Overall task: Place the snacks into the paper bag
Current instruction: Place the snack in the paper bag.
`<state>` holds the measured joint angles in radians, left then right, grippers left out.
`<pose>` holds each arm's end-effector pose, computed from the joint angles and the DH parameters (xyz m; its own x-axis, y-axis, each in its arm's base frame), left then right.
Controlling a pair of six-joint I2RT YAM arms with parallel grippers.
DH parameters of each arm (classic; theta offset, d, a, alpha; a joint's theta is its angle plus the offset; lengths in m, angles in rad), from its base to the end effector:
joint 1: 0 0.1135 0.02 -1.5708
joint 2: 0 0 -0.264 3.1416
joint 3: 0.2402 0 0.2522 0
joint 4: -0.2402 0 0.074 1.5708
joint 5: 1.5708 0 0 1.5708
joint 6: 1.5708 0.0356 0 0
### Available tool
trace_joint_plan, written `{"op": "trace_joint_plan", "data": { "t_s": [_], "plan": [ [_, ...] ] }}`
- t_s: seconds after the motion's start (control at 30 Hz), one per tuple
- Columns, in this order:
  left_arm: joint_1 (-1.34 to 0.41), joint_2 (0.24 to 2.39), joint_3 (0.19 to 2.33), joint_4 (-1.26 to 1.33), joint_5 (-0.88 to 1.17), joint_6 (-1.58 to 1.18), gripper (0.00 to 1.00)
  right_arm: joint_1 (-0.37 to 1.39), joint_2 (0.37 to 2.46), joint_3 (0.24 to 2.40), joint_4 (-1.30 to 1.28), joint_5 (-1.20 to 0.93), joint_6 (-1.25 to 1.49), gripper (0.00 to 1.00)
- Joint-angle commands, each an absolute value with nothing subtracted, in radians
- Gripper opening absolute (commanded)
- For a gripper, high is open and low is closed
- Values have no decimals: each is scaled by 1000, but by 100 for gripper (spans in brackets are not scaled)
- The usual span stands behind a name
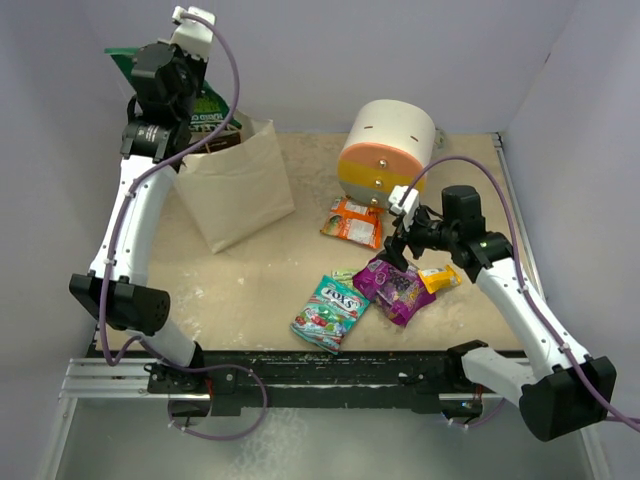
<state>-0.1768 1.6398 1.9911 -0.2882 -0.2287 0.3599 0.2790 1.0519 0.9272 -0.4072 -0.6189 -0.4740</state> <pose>0.3519 -0.0547 0.5244 0.0400 0.3413 -0.9391 -0.0700 0.9385 0.3381 0.2138 0.0827 0.3196 -0.1120 -0.4188 -0.9011 -0.8498 0.5104 -0.1316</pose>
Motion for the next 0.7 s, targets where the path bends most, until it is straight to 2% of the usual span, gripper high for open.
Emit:
{"op": "trace_joint_plan", "data": {
  "t_s": [0.0, 0.3, 0.67],
  "plan": [
    [-184, 1540, 1927, -163, -239, 396, 0, 273, 1050, 924, -400, -631, -499, 91],
    [-208, 1459, 1822, -193, -258, 464, 0, 273, 1052, 924, -393, -627, -502, 91],
    [-261, 1458, 1915, -152, -330, 641, 0, 270, 1048, 923, -387, -627, -502, 91]
  ]
}}
